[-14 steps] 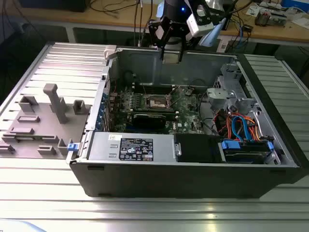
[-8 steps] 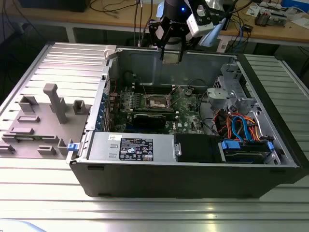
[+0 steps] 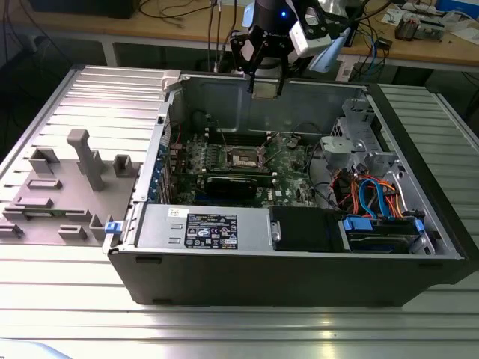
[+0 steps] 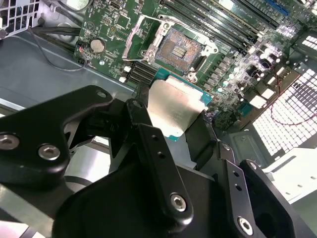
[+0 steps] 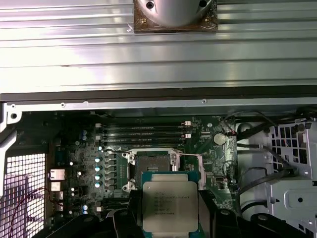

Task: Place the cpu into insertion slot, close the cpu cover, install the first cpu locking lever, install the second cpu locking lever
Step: 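Place the cpu into insertion slot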

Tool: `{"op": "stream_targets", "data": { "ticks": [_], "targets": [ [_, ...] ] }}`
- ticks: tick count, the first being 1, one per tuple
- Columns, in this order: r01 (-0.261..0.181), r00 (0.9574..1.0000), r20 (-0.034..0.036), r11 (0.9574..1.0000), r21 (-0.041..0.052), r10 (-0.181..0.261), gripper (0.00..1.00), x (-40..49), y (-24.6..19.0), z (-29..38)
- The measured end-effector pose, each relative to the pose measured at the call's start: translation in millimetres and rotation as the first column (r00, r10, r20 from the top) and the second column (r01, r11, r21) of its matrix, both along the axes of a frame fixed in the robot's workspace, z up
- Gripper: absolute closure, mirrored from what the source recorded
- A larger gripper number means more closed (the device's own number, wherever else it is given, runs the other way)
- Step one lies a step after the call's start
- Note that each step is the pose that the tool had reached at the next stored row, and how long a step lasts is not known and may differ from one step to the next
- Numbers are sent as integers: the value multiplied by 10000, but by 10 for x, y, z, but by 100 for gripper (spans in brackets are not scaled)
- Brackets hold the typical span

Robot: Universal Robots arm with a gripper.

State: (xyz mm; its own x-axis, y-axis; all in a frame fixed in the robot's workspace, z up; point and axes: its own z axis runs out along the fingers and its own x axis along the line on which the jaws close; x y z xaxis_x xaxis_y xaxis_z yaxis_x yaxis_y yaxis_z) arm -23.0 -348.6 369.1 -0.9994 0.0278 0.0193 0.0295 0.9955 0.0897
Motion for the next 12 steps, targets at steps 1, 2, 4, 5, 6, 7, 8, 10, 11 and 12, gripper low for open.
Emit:
{"op": "stream_targets", "data": {
  "ticks": [1,2,4,5,6,7,8,10,11,12],
  "targets": [
    [28,10000,0,10000,0,-28,46,0,0,0],
    [56,10000,0,10000,0,-56,46,0,0,0],
    [189,9998,1,9998,0,-189,46,0,0,0],
    [266,9996,0,9996,0,-266,46,0,0,-1],
    [345,9994,0,9994,-1,-345,46,0,0,0],
    [431,9991,0,9991,-1,-431,46,0,0,-1],
    [516,9987,1,9987,-1,-516,46,0,0,-1],
    [675,9977,0,9977,-1,-675,46,0,0,-2],
    [678,9977,0,9977,-1,-678,46,0,0,-1],
    [678,9977,1,9977,0,-678,46,0,0,-2]
  ]
}}
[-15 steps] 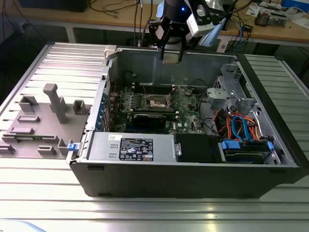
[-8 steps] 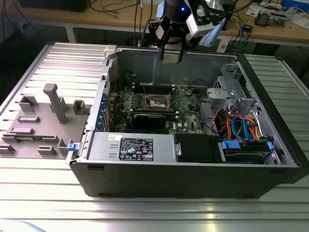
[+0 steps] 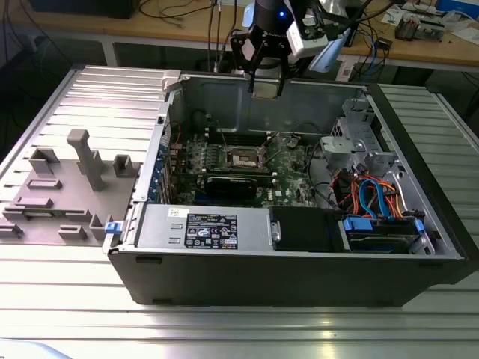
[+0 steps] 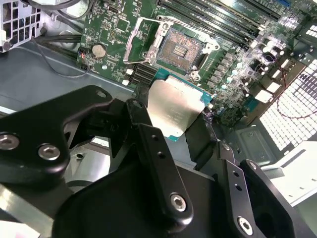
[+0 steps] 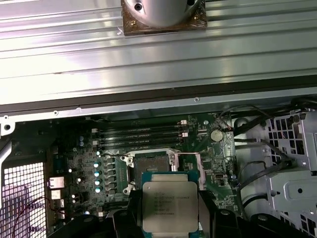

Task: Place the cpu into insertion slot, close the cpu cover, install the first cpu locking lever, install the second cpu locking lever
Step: 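Place the cpu into insertion slot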

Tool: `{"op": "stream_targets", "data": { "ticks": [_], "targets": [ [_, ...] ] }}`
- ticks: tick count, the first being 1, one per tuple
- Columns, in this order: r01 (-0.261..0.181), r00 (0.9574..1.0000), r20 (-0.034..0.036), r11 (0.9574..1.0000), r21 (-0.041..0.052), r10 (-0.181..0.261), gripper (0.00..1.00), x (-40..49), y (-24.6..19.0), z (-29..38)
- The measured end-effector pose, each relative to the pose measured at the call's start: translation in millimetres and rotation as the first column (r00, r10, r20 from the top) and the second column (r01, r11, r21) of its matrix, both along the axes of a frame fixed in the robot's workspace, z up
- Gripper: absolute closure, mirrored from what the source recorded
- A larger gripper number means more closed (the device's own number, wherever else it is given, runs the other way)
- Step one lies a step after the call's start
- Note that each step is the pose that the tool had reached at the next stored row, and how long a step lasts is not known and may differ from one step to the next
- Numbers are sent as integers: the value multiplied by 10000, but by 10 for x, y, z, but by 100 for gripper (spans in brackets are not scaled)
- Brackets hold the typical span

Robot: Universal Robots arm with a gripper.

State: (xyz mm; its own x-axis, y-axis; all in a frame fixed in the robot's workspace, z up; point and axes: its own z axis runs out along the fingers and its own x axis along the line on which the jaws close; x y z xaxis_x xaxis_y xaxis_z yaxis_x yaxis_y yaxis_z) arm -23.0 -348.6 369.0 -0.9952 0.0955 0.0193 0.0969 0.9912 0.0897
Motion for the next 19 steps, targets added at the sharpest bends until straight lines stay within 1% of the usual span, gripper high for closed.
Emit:
{"op": "stream_targets", "data": {
  "ticks": [4,6,8,10,12,19],
  "targets": [
    [0,10000,0,10000,-1,0,46,0,0,0],
    [3,10000,-1,10000,-22,-3,46,-1,2,1],
    [45,10000,-1,10000,-23,-45,46,-2,3,0],
    [206,9998,0,9998,-22,-206,46,-3,3,-1],
    [631,9980,-1,9980,-22,-631,46,-2,3,-2],
    [672,9977,0,9977,-23,-672,46,-3,3,-1]
  ]
}}
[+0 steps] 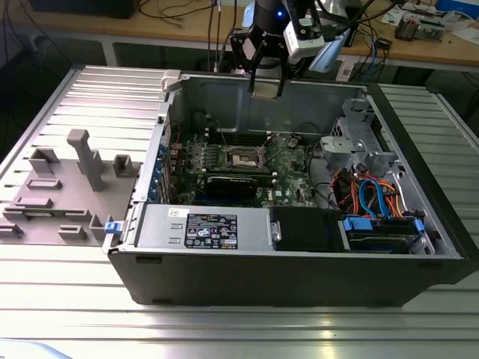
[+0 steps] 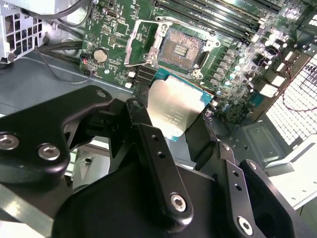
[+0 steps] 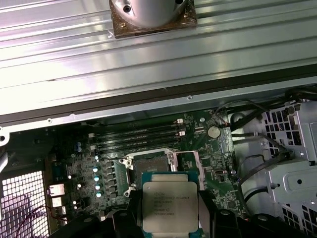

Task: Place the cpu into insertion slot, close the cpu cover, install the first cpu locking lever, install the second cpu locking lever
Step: 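Place the cpu into insertion slot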

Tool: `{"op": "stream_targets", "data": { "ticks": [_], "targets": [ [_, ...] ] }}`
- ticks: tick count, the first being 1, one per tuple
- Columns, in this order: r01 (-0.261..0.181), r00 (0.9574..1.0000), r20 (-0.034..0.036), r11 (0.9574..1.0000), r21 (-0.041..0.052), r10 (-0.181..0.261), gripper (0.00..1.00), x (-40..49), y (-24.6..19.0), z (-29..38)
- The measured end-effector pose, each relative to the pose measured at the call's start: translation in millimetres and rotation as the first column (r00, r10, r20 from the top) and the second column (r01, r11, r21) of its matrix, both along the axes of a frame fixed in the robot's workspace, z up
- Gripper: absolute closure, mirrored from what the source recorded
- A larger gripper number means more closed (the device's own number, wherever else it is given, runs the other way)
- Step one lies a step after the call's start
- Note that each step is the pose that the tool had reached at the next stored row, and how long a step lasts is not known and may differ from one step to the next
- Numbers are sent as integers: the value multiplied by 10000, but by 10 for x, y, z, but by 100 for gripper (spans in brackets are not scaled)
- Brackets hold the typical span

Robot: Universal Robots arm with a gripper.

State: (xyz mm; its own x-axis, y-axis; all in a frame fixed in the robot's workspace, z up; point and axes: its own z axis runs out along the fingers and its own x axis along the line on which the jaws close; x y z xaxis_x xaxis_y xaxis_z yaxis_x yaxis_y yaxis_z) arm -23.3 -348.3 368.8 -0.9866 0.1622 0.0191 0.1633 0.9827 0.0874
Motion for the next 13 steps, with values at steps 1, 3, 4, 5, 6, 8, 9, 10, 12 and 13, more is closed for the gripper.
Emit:
{"op": "stream_targets", "data": {
  "ticks": [1,3,4,5,6,8,9,10,12,13],
  "targets": [
    [0,10000,0,10000,0,0,46,0,0,0],
    [0,10000,0,10000,0,0,46,0,0,0],
    [0,10000,0,10000,0,0,46,0,0,0],
    [1,10000,0,10000,0,-1,46,0,0,0],
    [1,10000,0,10000,0,-1,46,0,0,0],
    [21,10000,0,10000,-1,-21,46,0,0,0],
    [64,10000,0,10000,0,-64,46,0,0,0],
    [127,9999,0,9999,0,-127,46,0,0,-1],
    [270,9996,0,9996,0,-270,46,0,0,-1],
    [342,9994,0,9994,0,-342,46,0,0,-2]
  ]
}}
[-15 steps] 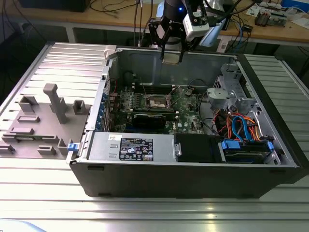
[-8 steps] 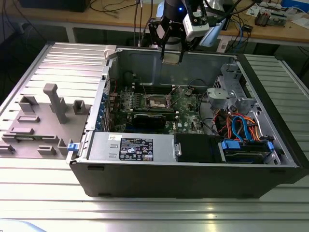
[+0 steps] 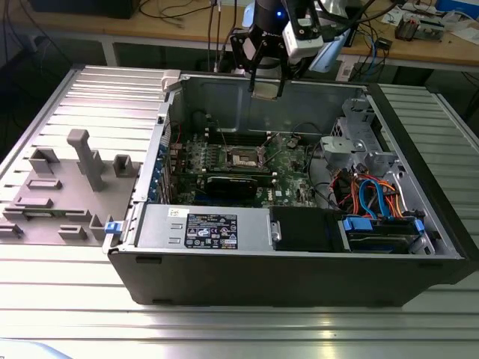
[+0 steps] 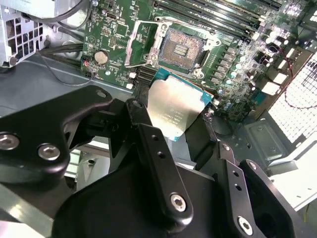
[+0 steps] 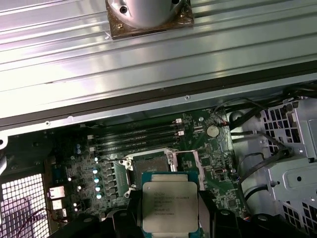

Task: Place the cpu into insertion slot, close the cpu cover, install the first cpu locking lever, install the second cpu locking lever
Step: 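Place the cpu into insertion slot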

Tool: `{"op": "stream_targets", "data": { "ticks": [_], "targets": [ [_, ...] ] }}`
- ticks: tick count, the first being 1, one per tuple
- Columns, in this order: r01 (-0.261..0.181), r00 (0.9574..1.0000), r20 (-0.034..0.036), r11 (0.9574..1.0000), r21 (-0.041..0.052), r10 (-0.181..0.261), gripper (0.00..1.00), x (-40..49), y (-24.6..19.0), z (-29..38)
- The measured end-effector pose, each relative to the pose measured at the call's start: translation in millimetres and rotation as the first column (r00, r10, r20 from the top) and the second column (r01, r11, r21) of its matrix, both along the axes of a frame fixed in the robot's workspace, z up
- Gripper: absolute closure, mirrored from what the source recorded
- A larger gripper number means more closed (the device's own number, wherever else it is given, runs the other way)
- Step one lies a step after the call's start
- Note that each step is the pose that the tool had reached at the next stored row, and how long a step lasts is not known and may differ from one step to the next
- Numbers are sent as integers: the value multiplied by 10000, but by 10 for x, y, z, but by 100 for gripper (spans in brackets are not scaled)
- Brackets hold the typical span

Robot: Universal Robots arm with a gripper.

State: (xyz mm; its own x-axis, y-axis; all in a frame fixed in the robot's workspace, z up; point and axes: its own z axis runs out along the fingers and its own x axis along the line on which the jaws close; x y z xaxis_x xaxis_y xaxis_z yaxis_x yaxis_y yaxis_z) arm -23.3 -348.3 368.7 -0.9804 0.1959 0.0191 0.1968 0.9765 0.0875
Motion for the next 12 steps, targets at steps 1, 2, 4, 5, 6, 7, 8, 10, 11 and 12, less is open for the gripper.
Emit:
{"op": "stream_targets", "data": {
  "ticks": [1,2,4,5,6,7,8,10,11,12],
  "targets": [
    [103,9999,0,9999,0,-103,46,0,0,0],
    [179,9998,0,9998,0,-179,46,0,0,-1],
    [332,9994,-1,9994,0,-332,46,0,0,-1],
    [397,9992,-1,9992,0,-397,46,0,0,-2],
    [405,9992,0,9992,0,-405,46,0,0,-2],
    [407,9992,0,9992,0,-407,46,0,0,-2],
    [407,9992,0,9992,0,-407,46,0,0,-2],
    [408,9992,0,9992,-1,-408,46,0,0,-2],
    [408,9992,0,9992,0,-408,46,0,0,-2],
    [409,9992,0,9992,0,-409,46,0,0,-2]
  ]
}}
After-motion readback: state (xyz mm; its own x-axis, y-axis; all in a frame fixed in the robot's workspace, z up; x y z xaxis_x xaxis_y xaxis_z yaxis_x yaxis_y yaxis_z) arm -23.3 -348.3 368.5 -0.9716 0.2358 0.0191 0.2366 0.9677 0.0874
